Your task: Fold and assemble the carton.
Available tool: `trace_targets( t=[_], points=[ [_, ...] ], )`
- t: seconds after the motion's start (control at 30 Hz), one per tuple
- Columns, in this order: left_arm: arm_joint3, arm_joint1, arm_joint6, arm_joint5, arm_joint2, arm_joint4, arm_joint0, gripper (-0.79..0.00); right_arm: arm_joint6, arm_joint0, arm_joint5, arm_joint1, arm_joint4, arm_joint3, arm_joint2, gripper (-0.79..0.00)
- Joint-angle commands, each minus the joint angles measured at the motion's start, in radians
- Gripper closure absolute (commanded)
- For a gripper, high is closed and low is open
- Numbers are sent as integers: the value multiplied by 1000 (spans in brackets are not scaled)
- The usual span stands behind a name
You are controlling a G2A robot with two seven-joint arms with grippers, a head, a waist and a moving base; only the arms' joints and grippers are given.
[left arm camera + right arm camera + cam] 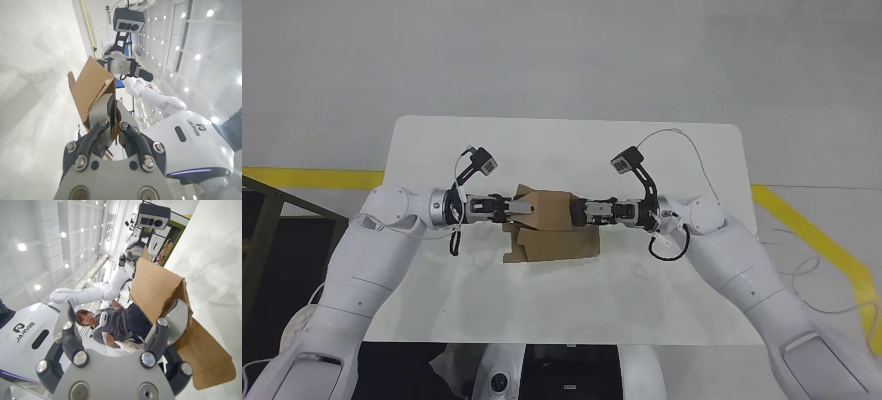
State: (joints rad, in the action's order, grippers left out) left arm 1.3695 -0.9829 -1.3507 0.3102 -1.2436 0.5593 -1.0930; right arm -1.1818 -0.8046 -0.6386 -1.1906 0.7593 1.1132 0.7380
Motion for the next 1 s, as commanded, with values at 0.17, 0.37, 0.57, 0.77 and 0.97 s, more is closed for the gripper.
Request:
trace_targets(
  t=[0.17,0.37,0.57,0.77,0.97],
  points=[
    [5,1,-10,-2,-4,15,-3,0,-22,3,22,-8,33,-13,-17,-739],
    [9,2,-12,-4,-5,17,-2,0,-31,8,31,-26,66,-27,-39,-699],
    [11,2,-12,-4,-5,24,-3,0,-31,15,31,-45,87,-56,-53,-646],
    [13,3,-9,-4,-7,29,-5,0,-32,15,32,-62,97,-78,-60,-603],
    [8,3,-7,-5,-6,26,-9,0,-32,11,32,-68,92,-82,-47,-351]
  ],
)
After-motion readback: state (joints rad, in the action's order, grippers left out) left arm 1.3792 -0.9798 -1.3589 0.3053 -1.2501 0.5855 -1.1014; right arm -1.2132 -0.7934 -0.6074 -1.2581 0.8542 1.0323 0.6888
